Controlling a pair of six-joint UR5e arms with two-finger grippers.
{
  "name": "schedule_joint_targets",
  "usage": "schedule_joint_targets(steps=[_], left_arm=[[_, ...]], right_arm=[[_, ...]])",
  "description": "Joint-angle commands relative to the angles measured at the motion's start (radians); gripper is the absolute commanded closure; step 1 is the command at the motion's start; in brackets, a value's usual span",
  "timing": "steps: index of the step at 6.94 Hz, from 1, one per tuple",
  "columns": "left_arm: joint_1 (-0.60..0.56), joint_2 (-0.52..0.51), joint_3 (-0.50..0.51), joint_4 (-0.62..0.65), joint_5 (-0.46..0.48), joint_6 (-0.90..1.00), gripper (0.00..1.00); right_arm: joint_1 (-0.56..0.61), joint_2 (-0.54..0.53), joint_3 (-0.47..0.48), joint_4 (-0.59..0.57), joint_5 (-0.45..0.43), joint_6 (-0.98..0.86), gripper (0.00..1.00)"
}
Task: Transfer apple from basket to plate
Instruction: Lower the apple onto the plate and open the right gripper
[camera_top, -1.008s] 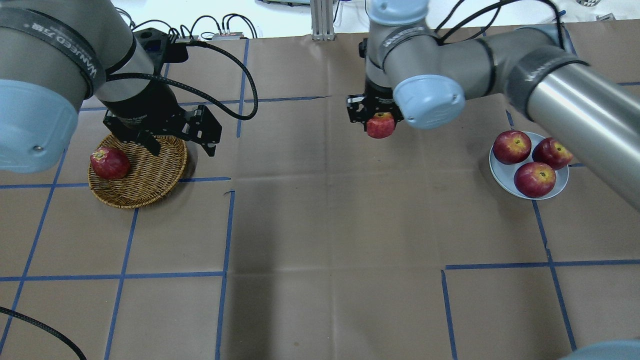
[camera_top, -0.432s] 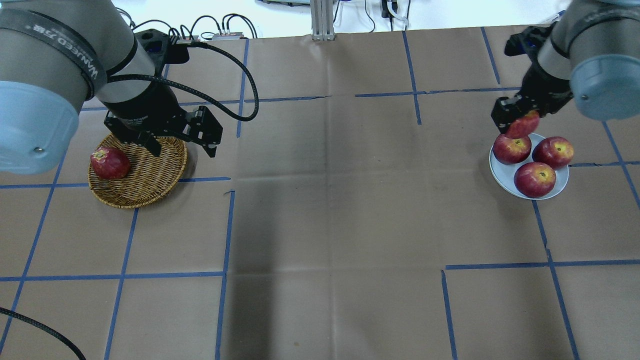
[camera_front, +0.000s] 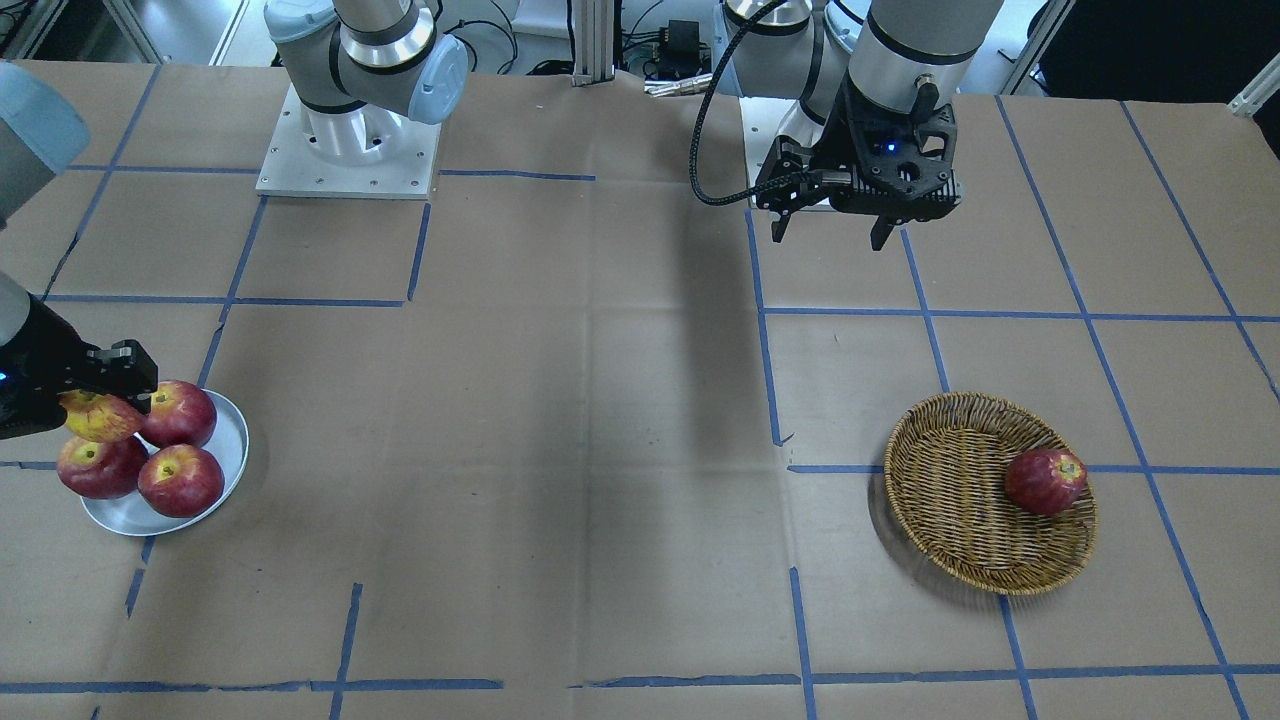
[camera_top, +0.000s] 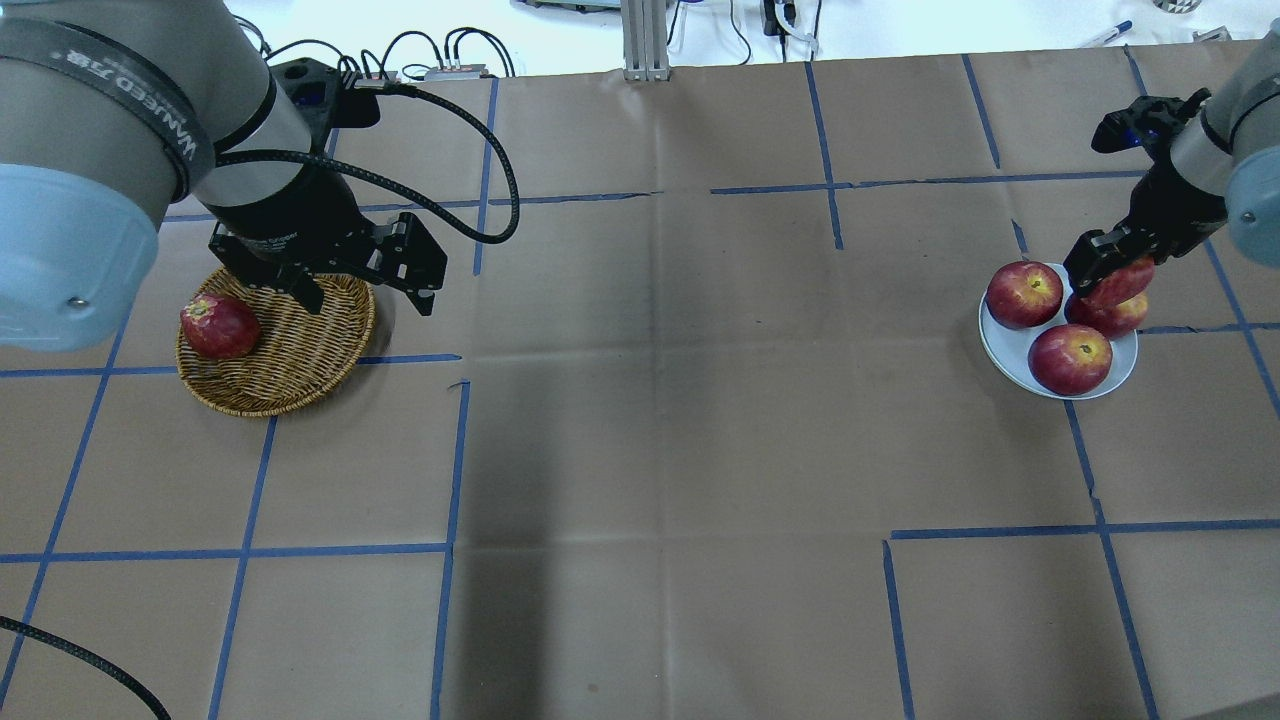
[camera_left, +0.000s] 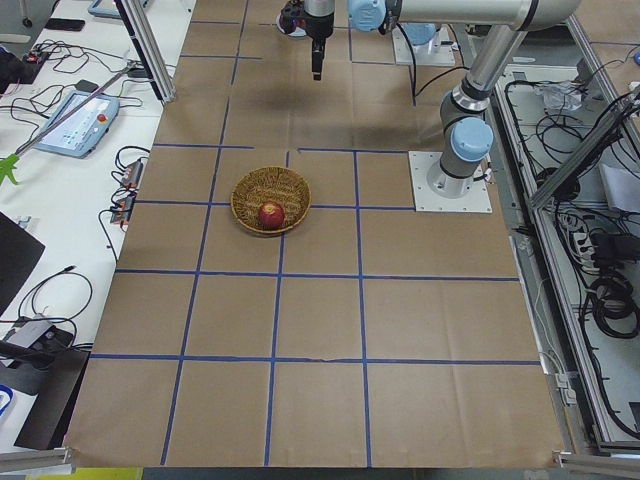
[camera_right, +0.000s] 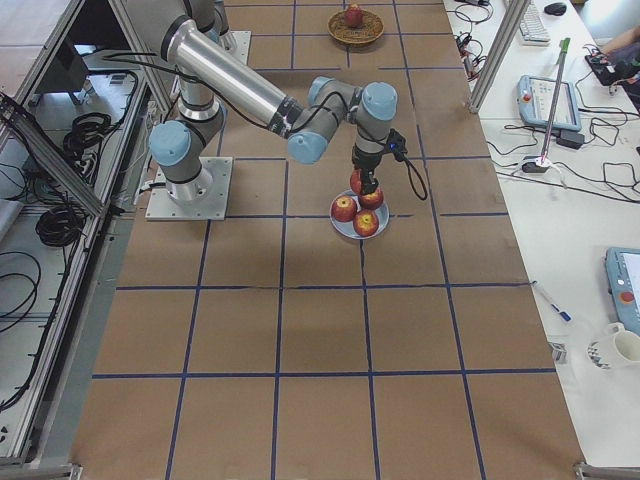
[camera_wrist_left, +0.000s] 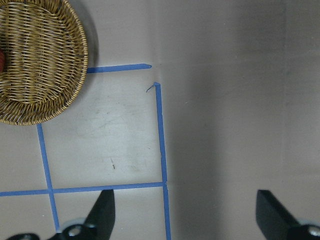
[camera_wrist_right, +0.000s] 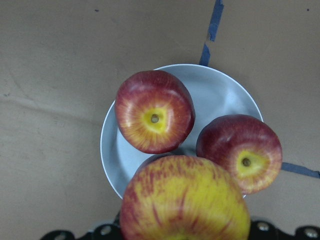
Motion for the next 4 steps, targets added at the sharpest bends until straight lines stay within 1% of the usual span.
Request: schedule_joint_targets(steps=[1,2,4], left_arm=[[0.000,0.002,-0.002,0.000,-0.001,0.000,0.01],[0.000,0.002,-0.002,0.000,-0.001,0.000,0.01],[0.000,0.002,-0.002,0.000,-0.001,0.000,0.01]], right_arm=[[-0.005,0.046,-0.001,-0.065,-0.001,-0.009,0.53],[-0.005,0.066,0.000,-0.079,-0.002,-0.009,0.53],[-0.005,0.072,0.002,-0.079,-0.007,-0.008,0.53]])
